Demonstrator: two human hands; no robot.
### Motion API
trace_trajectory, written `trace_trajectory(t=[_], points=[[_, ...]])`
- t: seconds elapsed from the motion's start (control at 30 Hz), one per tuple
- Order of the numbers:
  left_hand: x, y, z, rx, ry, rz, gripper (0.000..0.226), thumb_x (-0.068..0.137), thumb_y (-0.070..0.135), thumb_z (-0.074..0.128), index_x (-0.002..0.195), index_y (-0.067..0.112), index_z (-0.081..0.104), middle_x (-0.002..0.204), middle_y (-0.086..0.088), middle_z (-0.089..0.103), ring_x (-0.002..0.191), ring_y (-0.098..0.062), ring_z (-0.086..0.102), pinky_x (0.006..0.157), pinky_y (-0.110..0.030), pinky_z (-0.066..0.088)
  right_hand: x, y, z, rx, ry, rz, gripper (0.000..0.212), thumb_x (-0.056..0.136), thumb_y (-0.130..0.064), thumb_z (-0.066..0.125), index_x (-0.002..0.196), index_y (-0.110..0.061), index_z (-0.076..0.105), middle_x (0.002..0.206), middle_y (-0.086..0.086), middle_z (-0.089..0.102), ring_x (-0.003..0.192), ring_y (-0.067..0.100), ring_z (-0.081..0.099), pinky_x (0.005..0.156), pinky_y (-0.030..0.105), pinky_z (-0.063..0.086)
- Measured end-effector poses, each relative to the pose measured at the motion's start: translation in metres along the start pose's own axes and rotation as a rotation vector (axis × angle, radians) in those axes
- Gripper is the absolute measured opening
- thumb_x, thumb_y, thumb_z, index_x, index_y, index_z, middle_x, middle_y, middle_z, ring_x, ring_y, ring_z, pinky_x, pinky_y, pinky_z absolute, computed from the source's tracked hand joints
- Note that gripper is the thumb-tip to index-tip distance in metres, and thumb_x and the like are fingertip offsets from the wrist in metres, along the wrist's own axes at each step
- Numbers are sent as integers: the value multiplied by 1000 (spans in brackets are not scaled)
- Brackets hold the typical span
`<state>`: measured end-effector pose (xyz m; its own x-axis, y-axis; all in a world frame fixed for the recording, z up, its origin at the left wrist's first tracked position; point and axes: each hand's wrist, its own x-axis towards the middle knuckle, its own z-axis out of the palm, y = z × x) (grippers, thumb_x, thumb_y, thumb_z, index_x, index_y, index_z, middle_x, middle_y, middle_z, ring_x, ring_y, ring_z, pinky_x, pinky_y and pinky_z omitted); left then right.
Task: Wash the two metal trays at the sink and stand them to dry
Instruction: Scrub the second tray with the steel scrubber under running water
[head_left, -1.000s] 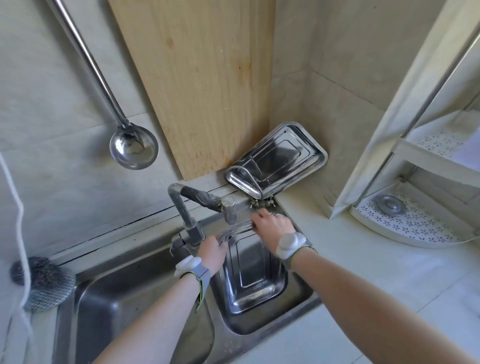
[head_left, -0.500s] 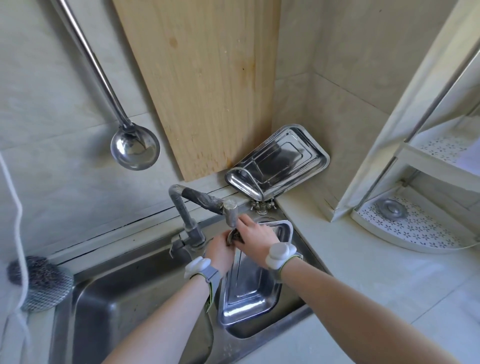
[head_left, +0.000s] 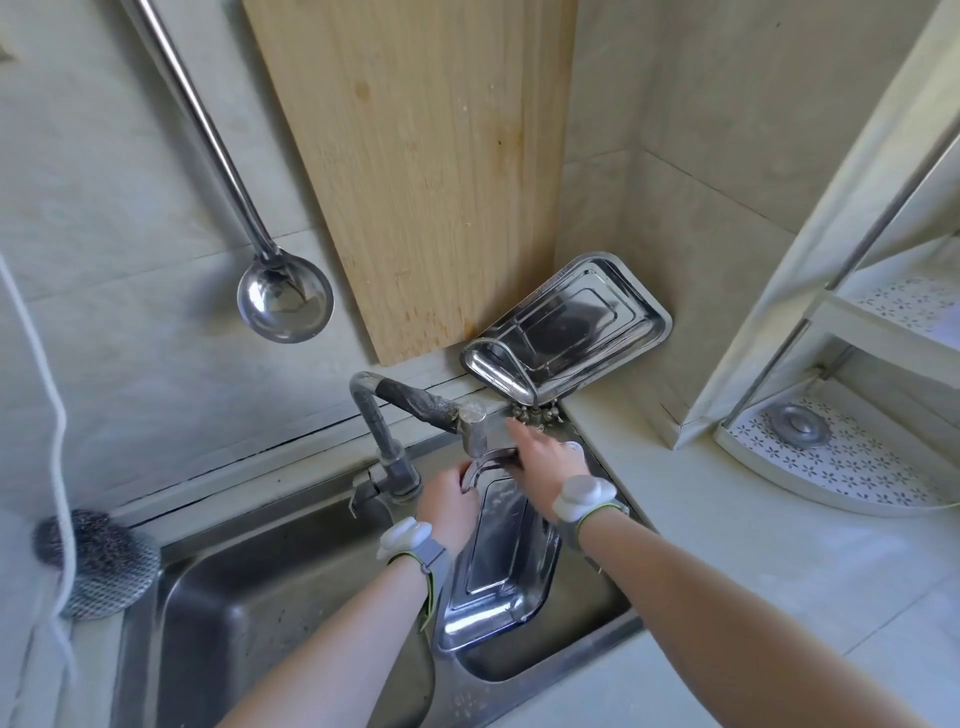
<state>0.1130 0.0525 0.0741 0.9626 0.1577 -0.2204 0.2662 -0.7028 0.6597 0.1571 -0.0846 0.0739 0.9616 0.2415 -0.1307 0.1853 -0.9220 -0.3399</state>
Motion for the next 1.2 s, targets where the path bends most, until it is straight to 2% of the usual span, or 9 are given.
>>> trace_trajectory(t=[0.1, 0.27, 0.43, 0.6, 0.73, 0.83, 0.97, 1.13, 1.2], points=[[2, 2, 3, 50, -1, -3, 26, 88, 4, 44, 102, 15, 63, 95, -13, 70, 92, -34, 64, 75, -35, 49, -5, -26, 3, -68, -15, -242, 35, 95, -27, 52, 128, -19, 43, 123, 3, 54, 93, 35, 64, 70, 40, 50], [-4, -4, 1, -14, 23, -17, 31, 86, 4, 48, 107, 18, 66, 90, -11, 70, 88, -35, 63, 76, -35, 49, 2, 13, 2, -11, -54, 59, 38, 96, -29, 52, 130, -28, 36, 129, -1, 51, 99, 33, 63, 78, 51, 54], [1, -4, 3, -21, 29, -15, 29, 88, 2, 45, 105, 16, 64, 93, -13, 69, 90, -35, 62, 73, -33, 46, -6, -24, 9, -76, 16, -278, 32, 98, -32, 47, 128, -21, 45, 122, 0, 52, 87, 36, 65, 68, 44, 53], [-3, -9, -6, -71, 44, -1, 26, 87, -1, 45, 95, 12, 67, 75, -8, 59, 73, -30, 53, 66, -28, 38, 5, 12, 5, -74, -49, 103, 35, 94, -19, 56, 125, -27, 42, 123, -1, 59, 95, 30, 64, 76, 44, 55], [0, -7, -8, -136, 67, -24, 30, 86, -4, 46, 100, 12, 67, 77, -9, 60, 76, -30, 56, 67, -26, 37, 3, -22, 2, -23, 20, -200, 25, 97, -34, 51, 117, -20, 50, 113, 1, 60, 91, 32, 64, 74, 42, 52], [-2, -19, -17, -264, 70, -74, 28, 86, -2, 49, 93, 17, 67, 61, -4, 53, 57, -22, 46, 54, -26, 33, 8, 14, -3, 173, 49, 46, 33, 93, -37, 58, 124, -35, 47, 122, -6, 59, 91, 23, 68, 79, 40, 57], [-8, -29, -21, -450, 96, -178, 27, 83, -2, 52, 64, 17, 52, 51, 4, 36, 52, -16, 29, 52, -26, 25, 3, 47, 12, 717, -28, 480, 21, 87, -33, 67, 102, -24, 55, 87, 6, 68, 52, 26, 68, 51, 41, 59], [-12, -34, -24, -360, -1, -85, 12, 82, 4, 63, 81, 16, 63, 69, 0, 58, 65, -17, 50, 65, -25, 38, -11, 53, 28, 733, -93, 541, 15, 89, -24, 63, 102, -17, 60, 81, 8, 65, 60, 30, 67, 55, 45, 60], [-7, -35, -28, -224, -45, -39, 17, 81, 8, 66, 95, 18, 68, 82, 0, 68, 78, -18, 61, 74, -23, 42, -3, 55, 25, 548, -65, 464, 21, 88, -32, 61, 107, -25, 61, 85, 6, 68, 69, 31, 68, 65, 46, 60]])
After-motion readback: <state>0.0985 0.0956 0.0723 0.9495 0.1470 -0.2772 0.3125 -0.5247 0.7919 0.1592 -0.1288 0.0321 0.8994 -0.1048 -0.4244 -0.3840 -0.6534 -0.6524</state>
